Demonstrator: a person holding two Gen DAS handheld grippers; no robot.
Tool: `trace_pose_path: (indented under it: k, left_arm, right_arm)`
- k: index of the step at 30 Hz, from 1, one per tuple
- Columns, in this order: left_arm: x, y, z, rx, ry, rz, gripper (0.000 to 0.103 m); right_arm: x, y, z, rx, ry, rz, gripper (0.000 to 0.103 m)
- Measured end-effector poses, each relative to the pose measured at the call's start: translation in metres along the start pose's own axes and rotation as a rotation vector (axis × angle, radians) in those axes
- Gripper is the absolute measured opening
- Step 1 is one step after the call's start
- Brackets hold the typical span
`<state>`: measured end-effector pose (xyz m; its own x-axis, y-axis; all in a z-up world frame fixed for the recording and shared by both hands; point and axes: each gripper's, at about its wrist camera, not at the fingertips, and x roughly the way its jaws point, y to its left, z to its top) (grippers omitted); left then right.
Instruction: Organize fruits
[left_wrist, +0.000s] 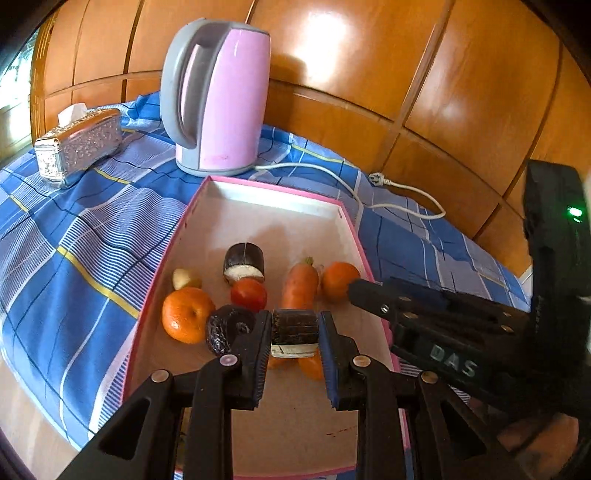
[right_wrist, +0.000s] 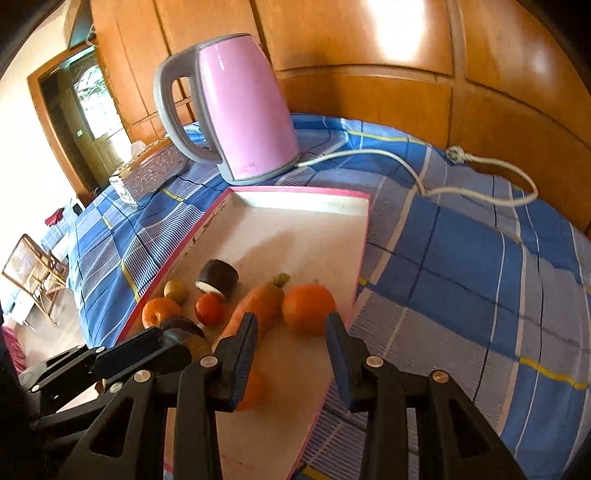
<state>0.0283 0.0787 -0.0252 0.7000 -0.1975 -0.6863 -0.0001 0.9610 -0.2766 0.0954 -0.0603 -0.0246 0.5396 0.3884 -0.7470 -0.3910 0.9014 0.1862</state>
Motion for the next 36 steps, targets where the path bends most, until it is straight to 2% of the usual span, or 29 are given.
trace_pose_path:
  k: [5, 9, 16, 27, 31, 36]
  left_arm:
    - [0.011, -0.002, 0.006, -0.001, 0.003, 0.007, 0.026]
    - [0.011, -0.002, 0.009, -0.015, -0.003, 0.009, 0.041]
    - [0.004, 0.001, 0.006, -0.022, -0.008, 0.028, 0.045]
    - [-0.007, 0.007, 0.000, -0.033, -0.018, 0.112, 0.046]
    - [-0.015, 0.007, -0.001, -0.032, -0.036, 0.126, 0.054]
    - [-0.024, 0.006, -0.004, -0.019, -0.060, 0.148, 0.055]
  right_arm:
    - [-0.009, -0.011, -0.013, 0.059, -0.003, -0.001, 0.039]
    - [-0.017, -0.015, -0.018, 0.073, -0.021, -0.018, 0.039]
    - [-0.022, -0.015, -0.025, 0.086, -0.025, -0.025, 0.039]
    - [-0.030, -0.008, -0.035, 0.088, -0.032, -0.031, 0.039]
    - [-0.033, -0.006, -0.039, 0.085, -0.037, -0.033, 0.039]
    - [-0.037, -0.003, -0.045, 0.086, -0.049, -0.053, 0.039]
